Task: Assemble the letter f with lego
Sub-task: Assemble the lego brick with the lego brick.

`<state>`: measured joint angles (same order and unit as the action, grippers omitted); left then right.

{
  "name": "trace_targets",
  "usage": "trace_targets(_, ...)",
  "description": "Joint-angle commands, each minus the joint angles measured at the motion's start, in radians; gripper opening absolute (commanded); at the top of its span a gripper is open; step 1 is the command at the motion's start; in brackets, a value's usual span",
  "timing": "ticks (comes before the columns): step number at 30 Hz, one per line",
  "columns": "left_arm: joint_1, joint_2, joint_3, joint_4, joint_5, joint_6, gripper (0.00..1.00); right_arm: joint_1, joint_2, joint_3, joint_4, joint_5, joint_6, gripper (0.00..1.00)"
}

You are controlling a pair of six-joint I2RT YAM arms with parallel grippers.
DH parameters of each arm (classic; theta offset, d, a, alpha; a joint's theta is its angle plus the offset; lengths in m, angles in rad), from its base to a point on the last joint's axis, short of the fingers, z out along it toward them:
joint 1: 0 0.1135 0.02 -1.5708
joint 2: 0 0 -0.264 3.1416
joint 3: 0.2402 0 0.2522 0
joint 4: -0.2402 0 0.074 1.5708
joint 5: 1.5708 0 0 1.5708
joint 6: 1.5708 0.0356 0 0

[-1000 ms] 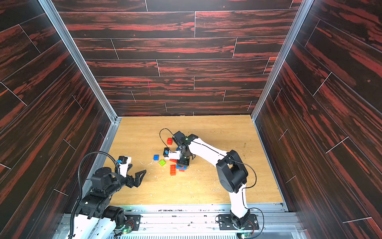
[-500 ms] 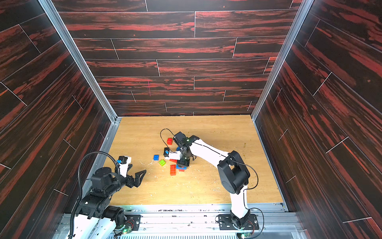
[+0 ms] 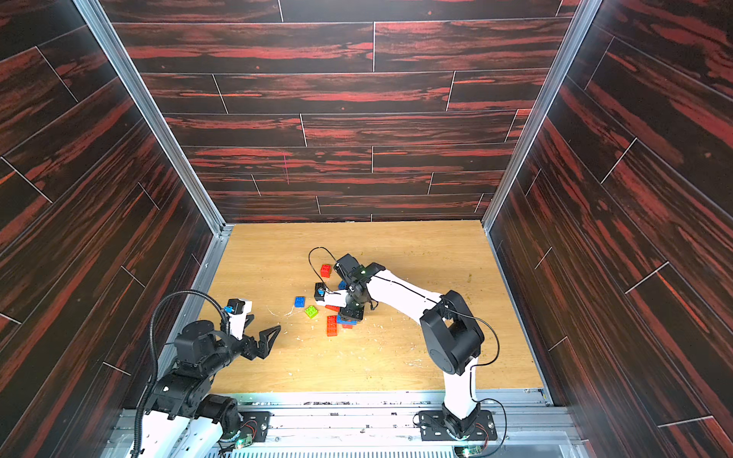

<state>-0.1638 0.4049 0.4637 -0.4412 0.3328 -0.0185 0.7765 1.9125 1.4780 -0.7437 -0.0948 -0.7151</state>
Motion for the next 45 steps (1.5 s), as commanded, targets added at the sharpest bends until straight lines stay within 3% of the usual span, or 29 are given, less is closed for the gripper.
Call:
trace_targets(1, -0.003, -0.001, 0.003, 0.001, 0.003, 0.006, 1.00, 0.004, 0.062, -0.065, -0.061, 0.018, -0.032, 0.23)
trace_targets(33, -0.003, -0.005, 0.001, -0.001, 0.004, 0.008, 1.00, 0.001, 0.078, -0.059, -0.106, -0.004, -0.037, 0.23)
trace_targets(45, -0.003, -0.008, 0.001, -0.001, 0.001, 0.007, 1.00, 0.003, 0.076, -0.090, -0.079, 0.022, -0.030, 0.27)
